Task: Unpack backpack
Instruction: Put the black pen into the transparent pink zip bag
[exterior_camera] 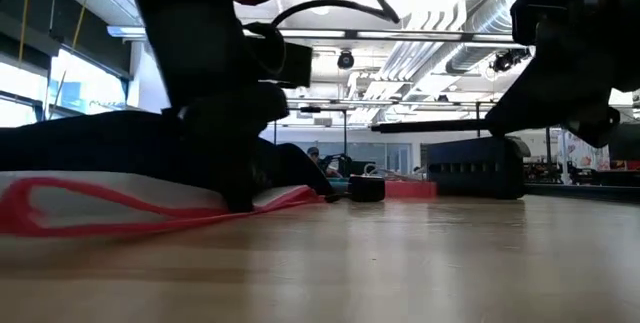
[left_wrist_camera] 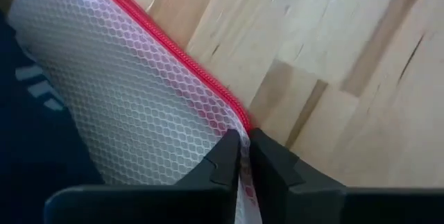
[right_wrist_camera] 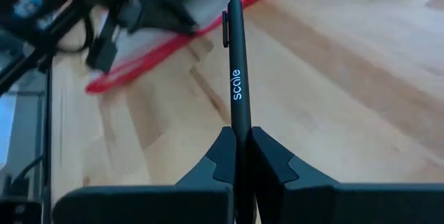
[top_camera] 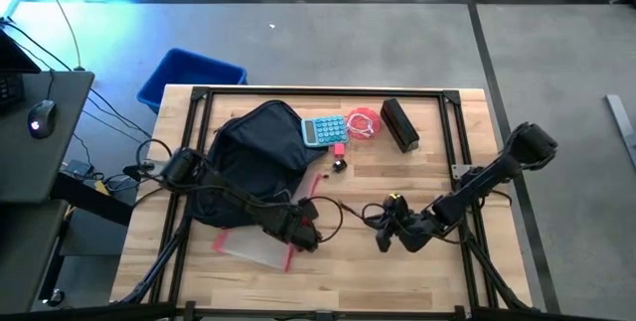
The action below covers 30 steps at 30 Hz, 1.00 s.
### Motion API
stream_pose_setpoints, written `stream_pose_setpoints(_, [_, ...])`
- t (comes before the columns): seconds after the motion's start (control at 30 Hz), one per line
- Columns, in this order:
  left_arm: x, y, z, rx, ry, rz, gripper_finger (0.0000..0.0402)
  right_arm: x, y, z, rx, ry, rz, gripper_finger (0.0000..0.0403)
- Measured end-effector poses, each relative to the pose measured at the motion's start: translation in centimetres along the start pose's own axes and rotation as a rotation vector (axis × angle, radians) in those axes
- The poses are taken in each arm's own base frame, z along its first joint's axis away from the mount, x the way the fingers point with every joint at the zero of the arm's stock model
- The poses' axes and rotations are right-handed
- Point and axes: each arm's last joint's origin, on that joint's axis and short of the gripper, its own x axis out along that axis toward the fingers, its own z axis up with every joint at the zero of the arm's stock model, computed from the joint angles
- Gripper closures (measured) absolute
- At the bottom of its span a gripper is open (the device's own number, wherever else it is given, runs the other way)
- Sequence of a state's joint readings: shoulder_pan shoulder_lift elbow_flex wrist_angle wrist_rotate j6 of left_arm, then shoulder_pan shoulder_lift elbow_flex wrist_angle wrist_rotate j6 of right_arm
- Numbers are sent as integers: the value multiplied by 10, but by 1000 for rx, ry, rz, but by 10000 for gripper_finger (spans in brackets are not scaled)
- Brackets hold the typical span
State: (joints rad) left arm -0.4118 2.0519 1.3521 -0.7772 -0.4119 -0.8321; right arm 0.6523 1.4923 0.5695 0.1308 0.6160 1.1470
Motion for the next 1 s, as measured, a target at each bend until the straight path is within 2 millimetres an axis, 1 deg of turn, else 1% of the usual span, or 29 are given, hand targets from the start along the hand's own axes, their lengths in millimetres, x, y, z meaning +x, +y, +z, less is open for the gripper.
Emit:
stream_pose_setpoints(0.1, [-11, 5, 2, 5, -2, -17, 399, 0, 4, -1, -19, 45, 52, 403])
stream_pose_setpoints(0.27, [-42, 14, 9, -14, -87, -53, 401, -1, 9, -1, -51, 98, 126, 403])
stream_pose_setpoints(0.4, [-60, 19, 12, -24, -141, -86, 401, 1, 8, 1, -51, 93, 125, 403])
stream_pose_setpoints(0.47, [-66, 21, 13, -33, -154, -101, 401, 4, 6, 5, -36, 103, 128, 403])
stream_pose_setpoints(0.6, [-72, 20, 16, -56, -184, -138, 401, 13, 4, 20, -13, 119, 172, 403])
stream_pose_setpoints(0.73, [-73, 16, 23, -115, -231, -194, 401, 27, -1, 42, 37, 152, 163, 403])
stream_pose_setpoints(0.83, [-72, 16, 31, -172, -269, -227, 402, 43, -5, 53, 66, 193, 145, 403])
stream_pose_setpoints(0.93, [-69, 21, 40, -229, -306, -221, 402, 63, -9, 59, 120, 254, 104, 403])
stream_pose_setpoints(1.0, [-67, 26, 46, -258, -317, -211, 402, 77, -6, 62, 138, 253, 96, 403])
